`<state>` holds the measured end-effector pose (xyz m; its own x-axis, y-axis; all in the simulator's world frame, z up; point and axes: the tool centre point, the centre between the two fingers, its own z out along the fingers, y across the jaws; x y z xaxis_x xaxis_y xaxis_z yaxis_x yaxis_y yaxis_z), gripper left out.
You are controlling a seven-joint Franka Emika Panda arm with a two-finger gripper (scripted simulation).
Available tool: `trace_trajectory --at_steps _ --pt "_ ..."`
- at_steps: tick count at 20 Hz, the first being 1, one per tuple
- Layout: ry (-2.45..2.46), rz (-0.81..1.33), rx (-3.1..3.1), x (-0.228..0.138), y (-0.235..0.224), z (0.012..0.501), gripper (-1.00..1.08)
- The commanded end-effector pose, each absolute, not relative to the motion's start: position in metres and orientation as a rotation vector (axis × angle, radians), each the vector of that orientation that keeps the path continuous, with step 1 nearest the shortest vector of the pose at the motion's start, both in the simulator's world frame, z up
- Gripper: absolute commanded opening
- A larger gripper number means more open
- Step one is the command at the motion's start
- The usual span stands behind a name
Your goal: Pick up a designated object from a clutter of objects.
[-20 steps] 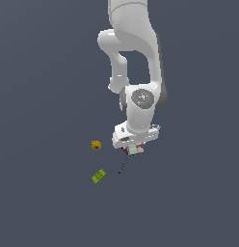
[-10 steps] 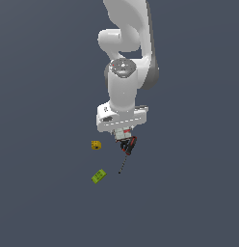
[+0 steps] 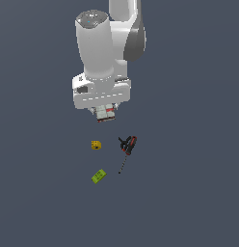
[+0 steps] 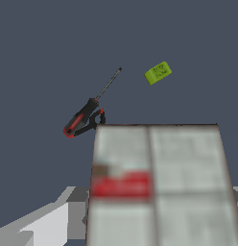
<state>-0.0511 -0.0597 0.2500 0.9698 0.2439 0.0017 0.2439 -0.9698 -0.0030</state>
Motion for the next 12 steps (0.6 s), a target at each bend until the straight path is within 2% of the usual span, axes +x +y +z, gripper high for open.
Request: trace_trajectory --at_steps 1,12 --pt "-0.386 -0.002 -3.113 -0.061 -0.078 0.274 -1.00" --pt "-0.385 -0.001 -3.115 -0.094 -0.150 0.369 -1.00"
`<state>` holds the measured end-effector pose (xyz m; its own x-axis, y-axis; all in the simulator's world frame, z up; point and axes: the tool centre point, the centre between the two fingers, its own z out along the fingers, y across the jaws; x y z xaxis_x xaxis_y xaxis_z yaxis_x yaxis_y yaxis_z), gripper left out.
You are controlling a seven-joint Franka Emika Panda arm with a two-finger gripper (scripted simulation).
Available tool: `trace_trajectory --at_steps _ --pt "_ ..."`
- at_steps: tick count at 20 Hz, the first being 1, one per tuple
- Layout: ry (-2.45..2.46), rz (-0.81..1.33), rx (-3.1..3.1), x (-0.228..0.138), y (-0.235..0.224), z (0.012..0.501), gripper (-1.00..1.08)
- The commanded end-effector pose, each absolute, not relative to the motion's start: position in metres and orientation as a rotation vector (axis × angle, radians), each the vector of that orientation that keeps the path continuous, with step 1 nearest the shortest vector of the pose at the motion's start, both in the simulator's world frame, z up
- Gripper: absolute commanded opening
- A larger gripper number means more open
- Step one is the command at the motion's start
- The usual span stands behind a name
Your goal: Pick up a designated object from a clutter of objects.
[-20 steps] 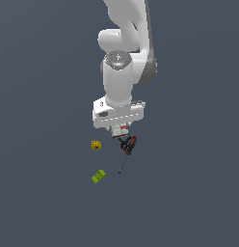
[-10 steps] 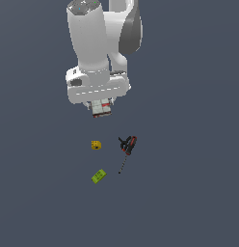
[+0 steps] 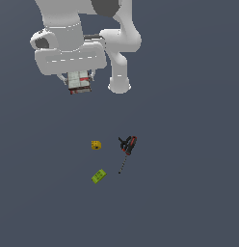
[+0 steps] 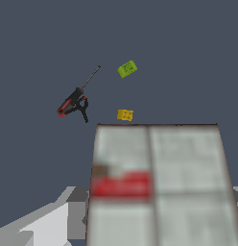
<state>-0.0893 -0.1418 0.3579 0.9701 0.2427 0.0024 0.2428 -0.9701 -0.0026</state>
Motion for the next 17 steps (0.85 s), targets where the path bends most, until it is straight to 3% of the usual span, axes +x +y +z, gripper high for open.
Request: trace_trajectory --at_steps 1,9,17 --pt "-0.385 -0.001 -3.115 -0.096 -0.156 0.376 -1.00" --pt "-0.385 0.000 -3.118 -0.106 -0.183 0.412 -1.00" --pt "-0.386 0.000 -3.118 -0.105 -0.188 0.417 -1.00"
